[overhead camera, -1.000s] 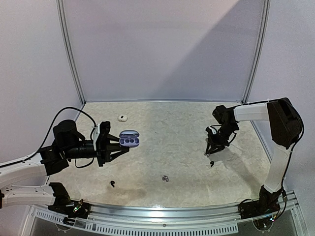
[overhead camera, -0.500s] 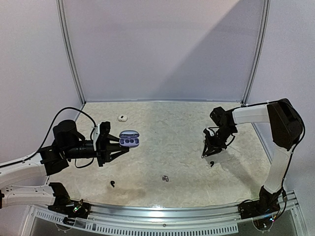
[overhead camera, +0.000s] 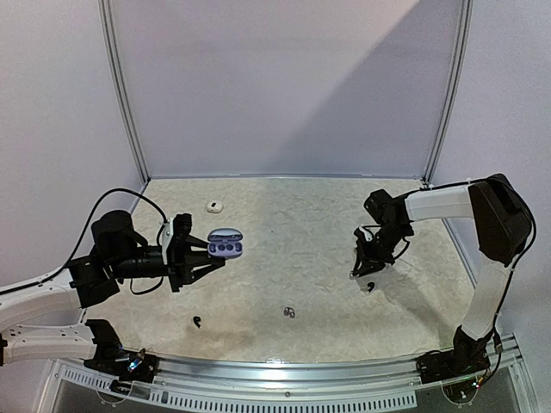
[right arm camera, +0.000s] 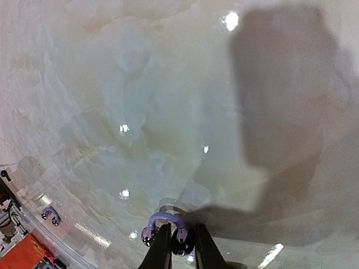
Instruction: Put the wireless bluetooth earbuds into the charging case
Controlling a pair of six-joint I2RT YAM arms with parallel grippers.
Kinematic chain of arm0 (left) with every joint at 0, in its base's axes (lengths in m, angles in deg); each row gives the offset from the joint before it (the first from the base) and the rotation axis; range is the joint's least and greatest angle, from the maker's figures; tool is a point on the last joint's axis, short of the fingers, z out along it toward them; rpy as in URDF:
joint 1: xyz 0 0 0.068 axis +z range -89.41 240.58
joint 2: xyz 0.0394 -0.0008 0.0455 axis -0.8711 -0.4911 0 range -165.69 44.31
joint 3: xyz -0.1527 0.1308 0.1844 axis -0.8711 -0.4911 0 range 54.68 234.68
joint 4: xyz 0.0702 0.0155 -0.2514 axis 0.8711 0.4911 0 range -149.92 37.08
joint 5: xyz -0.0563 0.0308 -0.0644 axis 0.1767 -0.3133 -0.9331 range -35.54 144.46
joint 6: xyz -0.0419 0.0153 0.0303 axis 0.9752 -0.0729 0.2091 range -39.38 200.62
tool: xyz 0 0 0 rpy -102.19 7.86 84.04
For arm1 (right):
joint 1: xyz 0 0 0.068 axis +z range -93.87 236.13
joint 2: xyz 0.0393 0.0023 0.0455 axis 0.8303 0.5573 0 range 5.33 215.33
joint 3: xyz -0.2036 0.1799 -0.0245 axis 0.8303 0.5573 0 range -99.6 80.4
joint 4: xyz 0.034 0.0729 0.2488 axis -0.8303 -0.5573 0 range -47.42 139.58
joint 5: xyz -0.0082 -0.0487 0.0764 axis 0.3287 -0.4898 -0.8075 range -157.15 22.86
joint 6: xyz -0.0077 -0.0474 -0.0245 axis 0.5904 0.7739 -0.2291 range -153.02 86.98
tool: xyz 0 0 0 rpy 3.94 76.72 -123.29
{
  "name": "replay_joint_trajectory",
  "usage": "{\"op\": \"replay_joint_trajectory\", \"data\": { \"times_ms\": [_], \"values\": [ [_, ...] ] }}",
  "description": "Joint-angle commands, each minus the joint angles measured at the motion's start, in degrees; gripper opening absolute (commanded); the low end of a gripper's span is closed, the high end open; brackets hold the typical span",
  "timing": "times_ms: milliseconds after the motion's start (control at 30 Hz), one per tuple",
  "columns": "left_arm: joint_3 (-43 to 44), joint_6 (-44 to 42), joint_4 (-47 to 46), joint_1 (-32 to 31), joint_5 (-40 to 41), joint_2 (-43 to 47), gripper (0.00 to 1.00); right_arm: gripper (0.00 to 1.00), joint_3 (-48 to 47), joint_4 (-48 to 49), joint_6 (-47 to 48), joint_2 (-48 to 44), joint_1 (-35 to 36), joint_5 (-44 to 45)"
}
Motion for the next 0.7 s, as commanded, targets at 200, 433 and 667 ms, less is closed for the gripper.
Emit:
{"op": "replay_joint_trajectory", "data": {
  "times_ms": [200,433,667],
  "values": [
    [-1.0,-0.4,0.4,0.8,1.3,1.0,0.0,0.08,1.2,1.6,-0.8,-3.7,2.4,3.2],
    [-1.2,0.0,-0.9,0.8,3.2,0.9,0.0,0.03,2.1,6.9,-3.3,-8.5,7.1,10.1],
    [-1.1,3.7,-2.6,0.7,7.9,0.7,0.0,0.03,-5.1,7.6,-3.4,-11.7,15.6,24.7]
  ]
}}
